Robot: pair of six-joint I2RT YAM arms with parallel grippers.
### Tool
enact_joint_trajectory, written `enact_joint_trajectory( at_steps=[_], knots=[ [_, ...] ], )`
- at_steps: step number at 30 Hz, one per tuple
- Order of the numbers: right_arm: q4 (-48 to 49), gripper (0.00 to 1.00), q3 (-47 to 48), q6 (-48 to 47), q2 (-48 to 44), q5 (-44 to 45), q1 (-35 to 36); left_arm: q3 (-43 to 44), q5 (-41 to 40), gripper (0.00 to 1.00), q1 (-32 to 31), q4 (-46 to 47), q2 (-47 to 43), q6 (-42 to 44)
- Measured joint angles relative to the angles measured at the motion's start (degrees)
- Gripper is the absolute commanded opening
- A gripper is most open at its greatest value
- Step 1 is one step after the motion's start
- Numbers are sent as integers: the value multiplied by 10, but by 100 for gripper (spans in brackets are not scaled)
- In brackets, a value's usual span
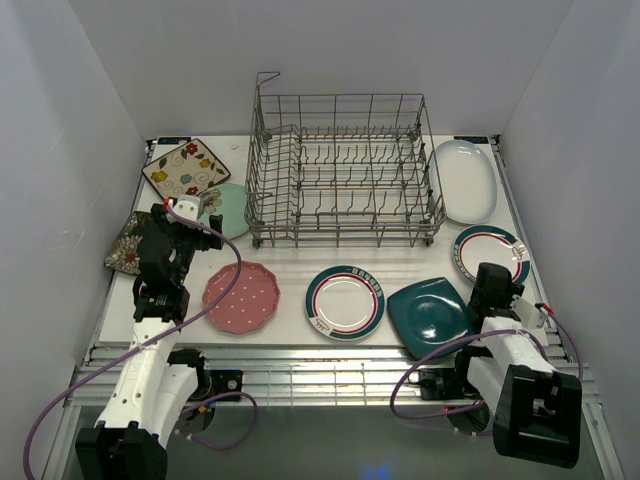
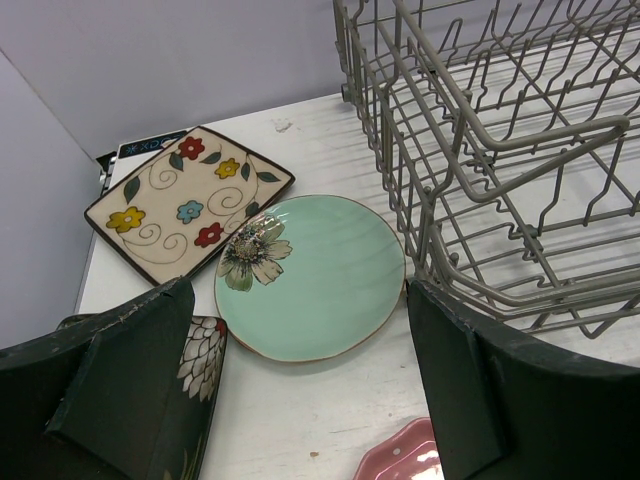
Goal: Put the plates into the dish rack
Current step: Pick up the plate at the center of the board.
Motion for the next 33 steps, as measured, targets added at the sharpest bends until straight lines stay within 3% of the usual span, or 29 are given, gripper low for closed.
enact_joint_trajectory(
  at_steps=[6,8,20,26,33],
  knots=[
    [-36,42,-7,2,-28,8,0,0,0,98,0,0,-2,0],
    [-50,35,-8,2,-38,10,0,0,0,98,0,0,-3,0],
    [-100,20,-10,2,-77,25,0,0,0,98,0,0,-7,0],
    [-118,13,-10,1,-94,31,0,0,0,98,0,0,-8,0],
    [-129,12,-10,0,-103,36,0,0,1,98,0,0,-8,0]
  ],
)
